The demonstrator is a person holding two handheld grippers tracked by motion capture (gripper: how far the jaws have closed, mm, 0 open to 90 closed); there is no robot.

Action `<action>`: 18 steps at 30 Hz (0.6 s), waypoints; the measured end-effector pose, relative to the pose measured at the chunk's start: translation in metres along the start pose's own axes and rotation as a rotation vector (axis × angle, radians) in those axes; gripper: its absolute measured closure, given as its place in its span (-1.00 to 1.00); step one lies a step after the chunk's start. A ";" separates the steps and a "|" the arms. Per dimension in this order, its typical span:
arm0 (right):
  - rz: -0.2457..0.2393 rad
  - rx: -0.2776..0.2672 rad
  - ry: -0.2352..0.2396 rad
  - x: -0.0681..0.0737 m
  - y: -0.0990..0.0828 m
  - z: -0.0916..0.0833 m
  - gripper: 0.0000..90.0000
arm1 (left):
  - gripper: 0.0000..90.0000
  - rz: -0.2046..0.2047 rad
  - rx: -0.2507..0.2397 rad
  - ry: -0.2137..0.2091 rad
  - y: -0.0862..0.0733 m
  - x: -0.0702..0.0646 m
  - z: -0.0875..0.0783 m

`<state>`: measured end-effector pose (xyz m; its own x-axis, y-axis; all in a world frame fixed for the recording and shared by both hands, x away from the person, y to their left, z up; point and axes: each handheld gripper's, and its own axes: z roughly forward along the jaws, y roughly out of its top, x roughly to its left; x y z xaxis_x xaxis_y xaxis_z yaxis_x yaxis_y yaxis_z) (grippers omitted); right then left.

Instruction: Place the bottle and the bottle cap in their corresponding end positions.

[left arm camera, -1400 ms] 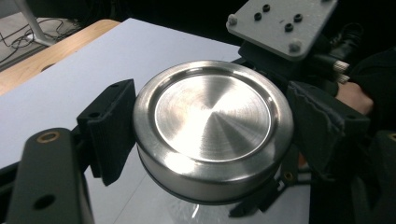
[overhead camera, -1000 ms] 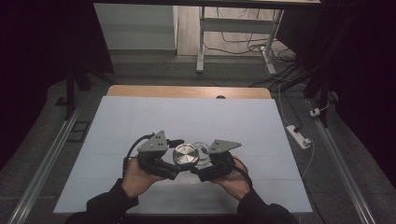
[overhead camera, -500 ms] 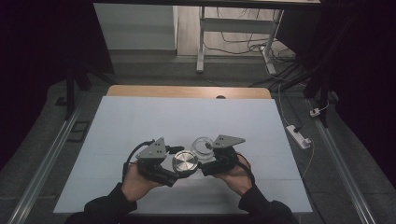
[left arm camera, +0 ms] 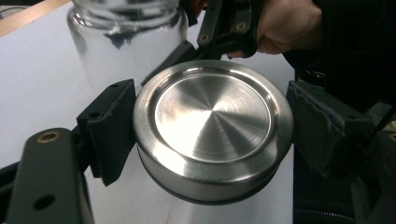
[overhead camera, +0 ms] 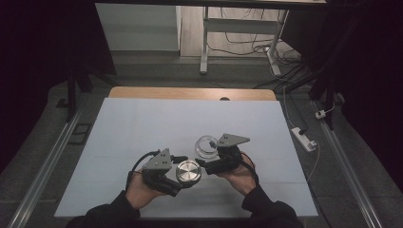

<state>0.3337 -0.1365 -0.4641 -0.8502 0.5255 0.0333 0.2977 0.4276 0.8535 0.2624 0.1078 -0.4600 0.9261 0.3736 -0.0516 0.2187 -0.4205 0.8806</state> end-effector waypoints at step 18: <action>0.009 -0.006 -0.032 -0.011 0.007 0.008 -0.67 | -0.54 -0.002 0.075 0.004 -0.023 0.006 0.025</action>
<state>0.3484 -0.1331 -0.4630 -0.8331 0.5527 0.0239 0.3024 0.4188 0.8562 0.2704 0.0988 -0.4923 0.9245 0.3777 -0.0511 0.2429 -0.4803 0.8428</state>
